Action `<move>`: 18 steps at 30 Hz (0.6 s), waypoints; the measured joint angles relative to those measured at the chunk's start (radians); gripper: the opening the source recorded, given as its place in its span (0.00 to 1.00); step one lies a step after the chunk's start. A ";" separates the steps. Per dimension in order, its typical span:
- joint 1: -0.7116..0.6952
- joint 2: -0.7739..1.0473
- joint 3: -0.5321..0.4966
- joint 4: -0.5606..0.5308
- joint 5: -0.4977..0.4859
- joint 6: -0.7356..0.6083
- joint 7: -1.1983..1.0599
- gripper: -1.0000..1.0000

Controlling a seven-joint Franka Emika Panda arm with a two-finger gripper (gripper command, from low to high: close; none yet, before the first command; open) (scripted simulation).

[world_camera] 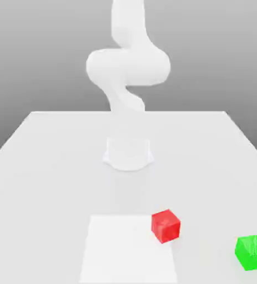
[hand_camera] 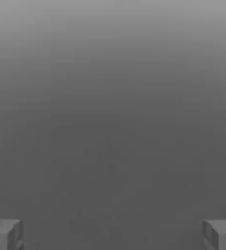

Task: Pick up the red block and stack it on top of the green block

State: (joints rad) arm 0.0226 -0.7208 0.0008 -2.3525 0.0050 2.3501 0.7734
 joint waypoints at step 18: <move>0.159 0.671 0.053 -0.421 0.004 0.416 -0.195 0.50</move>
State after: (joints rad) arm 0.1817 -0.0499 0.0542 -2.7731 0.0091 2.7660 0.5788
